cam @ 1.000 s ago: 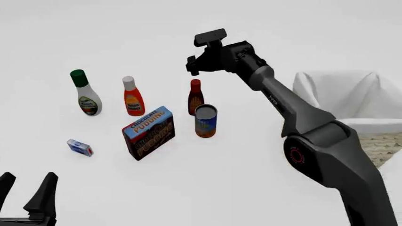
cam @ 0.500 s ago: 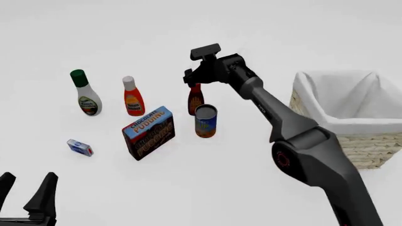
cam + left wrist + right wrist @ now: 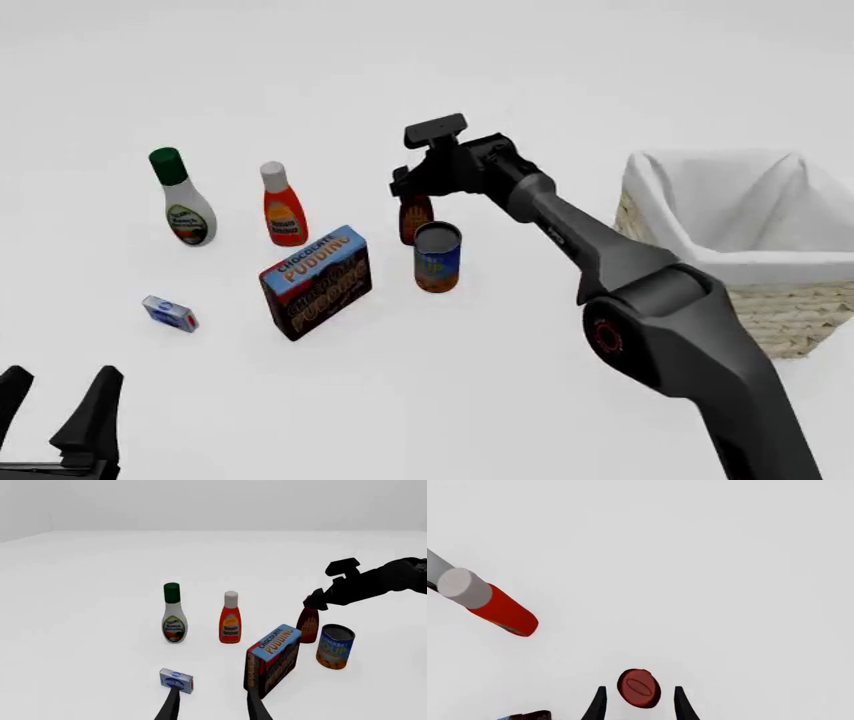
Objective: Pick the bbq sauce and place it in the basket.
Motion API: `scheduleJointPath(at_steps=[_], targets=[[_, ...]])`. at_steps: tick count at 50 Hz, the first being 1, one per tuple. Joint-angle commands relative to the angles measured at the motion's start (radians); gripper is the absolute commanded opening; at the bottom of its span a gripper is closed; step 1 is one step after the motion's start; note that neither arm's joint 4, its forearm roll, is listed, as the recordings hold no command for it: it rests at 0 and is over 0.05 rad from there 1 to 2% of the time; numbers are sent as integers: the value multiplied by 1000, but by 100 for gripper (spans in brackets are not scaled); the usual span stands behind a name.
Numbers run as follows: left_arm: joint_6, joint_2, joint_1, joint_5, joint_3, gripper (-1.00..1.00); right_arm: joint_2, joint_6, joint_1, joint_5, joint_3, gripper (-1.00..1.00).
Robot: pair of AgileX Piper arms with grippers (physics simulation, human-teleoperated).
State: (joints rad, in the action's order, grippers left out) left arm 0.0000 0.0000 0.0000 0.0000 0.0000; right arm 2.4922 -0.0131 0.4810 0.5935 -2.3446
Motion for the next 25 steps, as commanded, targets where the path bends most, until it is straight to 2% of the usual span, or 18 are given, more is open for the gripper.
scheduleJointPath(at_steps=[1, 19, 25], targets=[[0, 0, 0, 0, 0, 100, 23, 2, 3, 4, -17, 100], [0, 0, 0, 0, 0, 100, 87, 1, -4, 41, -109, 100], [0, 0, 0, 0, 0, 100, 81, -1, -6, 29, -92, 100]])
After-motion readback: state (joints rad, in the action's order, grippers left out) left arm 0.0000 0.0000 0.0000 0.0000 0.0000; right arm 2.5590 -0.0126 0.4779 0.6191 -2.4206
